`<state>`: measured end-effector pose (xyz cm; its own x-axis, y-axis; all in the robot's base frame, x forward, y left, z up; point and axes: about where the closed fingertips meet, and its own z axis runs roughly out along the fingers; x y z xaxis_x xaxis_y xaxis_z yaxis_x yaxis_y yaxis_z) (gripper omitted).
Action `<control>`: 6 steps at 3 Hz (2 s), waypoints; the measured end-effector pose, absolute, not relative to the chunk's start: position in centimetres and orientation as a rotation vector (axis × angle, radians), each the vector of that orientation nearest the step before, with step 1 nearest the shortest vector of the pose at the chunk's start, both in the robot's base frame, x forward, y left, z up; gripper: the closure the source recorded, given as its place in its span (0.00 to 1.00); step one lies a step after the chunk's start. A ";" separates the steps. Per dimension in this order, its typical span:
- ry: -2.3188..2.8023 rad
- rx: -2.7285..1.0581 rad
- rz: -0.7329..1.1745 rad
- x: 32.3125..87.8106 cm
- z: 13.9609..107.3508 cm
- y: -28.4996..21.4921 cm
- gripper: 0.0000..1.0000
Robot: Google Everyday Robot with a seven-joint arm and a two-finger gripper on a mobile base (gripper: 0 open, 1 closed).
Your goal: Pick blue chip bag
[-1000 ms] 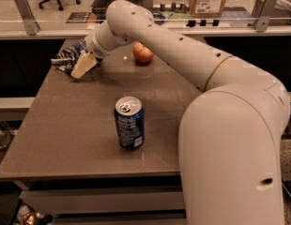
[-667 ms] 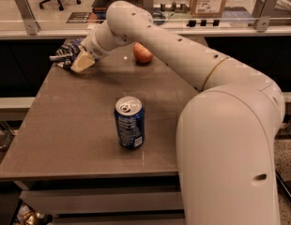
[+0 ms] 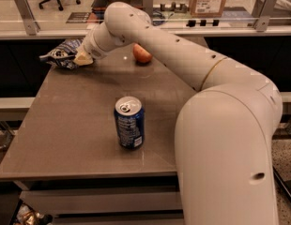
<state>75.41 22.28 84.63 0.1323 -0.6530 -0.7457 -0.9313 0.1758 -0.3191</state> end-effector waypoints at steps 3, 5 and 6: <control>1.546 -1.536 0.456 75.5 85.0 22.9 1.00; 1.446 -1.526 0.428 75.5 90.3 22.3 1.00; 1.408 -1.508 0.415 75.4 92.9 21.3 1.00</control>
Offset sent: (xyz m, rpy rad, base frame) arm -0.0007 0.0019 -0.0019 -0.0009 0.0026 0.0029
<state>75.42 21.26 92.85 0.2660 -0.5533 -0.7894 -0.8932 0.1665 -0.4176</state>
